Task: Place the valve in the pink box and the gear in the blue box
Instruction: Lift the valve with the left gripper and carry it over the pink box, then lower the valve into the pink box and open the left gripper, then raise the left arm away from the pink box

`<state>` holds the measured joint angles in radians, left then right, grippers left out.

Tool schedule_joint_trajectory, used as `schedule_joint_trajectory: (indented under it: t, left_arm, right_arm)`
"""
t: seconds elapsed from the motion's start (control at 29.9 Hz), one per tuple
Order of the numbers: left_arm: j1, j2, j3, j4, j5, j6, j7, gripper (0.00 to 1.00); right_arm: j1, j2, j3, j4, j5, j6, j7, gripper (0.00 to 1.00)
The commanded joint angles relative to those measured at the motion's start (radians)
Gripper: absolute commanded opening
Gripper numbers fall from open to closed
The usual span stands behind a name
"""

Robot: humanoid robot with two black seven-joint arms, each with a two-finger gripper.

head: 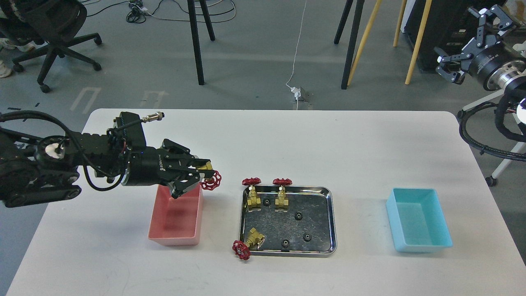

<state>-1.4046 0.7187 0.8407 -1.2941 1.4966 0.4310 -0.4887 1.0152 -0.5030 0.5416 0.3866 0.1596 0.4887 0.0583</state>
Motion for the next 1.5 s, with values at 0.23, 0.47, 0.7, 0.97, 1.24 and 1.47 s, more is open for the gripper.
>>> schedule_joint_trajectory:
  t: [0.23,0.47,0.7,0.97,1.24,1.47]
  left_arm:
    - [0.104,0.111,-0.022,-0.022,0.091,0.002,0.0,0.17]
    - [0.199,0.039,-0.069,0.081,0.09,0.0,0.0,0.17]
    - [0.21,0.035,-0.068,0.111,0.091,0.0,0.0,0.22]
    - [0.208,0.036,-0.069,0.102,0.076,-0.002,0.0,0.59]
    - [0.207,0.07,-0.113,0.098,0.07,-0.002,0.0,0.76]
    - [0.216,0.157,-0.353,0.021,-0.109,-0.021,0.0,0.76]
  right_arm:
    - [-0.006,0.004,0.0,0.0,0.0,0.0,0.0,1.0]
    - [-0.007,0.001,-0.002,0.0,0.0,0.0,-0.002,1.0]
    - [-0.01,-0.002,-0.003,0.0,0.0,0.0,-0.002,1.0]
    - [-0.012,0.0,-0.003,0.0,0.0,0.0,-0.002,1.0]
    - [-0.007,0.0,-0.019,0.012,-0.011,0.0,-0.002,1.0]
    - [0.049,-0.002,-0.095,0.017,-0.179,0.0,0.003,1.0]
